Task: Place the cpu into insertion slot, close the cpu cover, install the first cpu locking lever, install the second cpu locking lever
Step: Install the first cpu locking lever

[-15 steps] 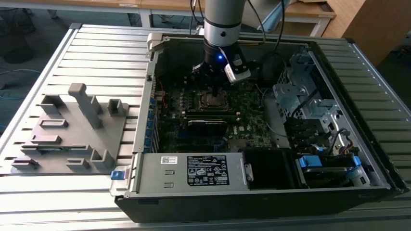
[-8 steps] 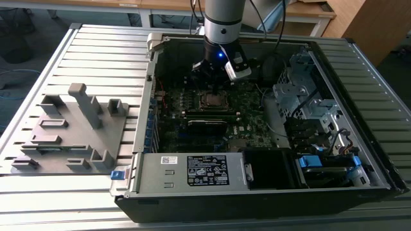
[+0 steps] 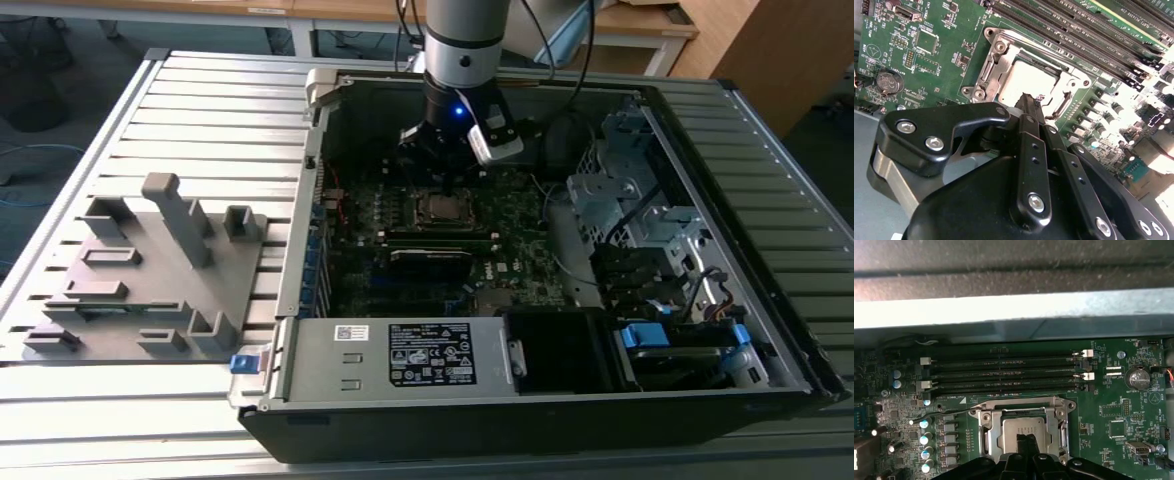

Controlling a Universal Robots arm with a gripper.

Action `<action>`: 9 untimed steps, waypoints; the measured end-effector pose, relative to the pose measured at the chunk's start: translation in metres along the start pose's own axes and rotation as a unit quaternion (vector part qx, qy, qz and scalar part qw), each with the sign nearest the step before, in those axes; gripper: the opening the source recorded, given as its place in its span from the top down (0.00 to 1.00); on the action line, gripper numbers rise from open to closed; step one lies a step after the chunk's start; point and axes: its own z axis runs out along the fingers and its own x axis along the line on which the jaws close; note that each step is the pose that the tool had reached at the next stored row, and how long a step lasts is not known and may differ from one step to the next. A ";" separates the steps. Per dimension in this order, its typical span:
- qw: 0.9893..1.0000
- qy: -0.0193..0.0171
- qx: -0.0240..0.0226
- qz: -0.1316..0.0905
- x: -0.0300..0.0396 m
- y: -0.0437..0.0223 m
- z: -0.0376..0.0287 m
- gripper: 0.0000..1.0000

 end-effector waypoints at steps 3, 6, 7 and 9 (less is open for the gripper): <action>1.000 0.000 0.000 0.000 -0.0001 0.0000 -0.0027 0.90; 1.000 0.000 0.000 0.000 -0.0001 0.0000 -0.0029 0.90; 1.000 0.000 0.000 0.000 -0.0001 0.0000 -0.0033 0.90; 1.000 0.000 0.000 0.000 -0.0001 0.0000 -0.0035 0.90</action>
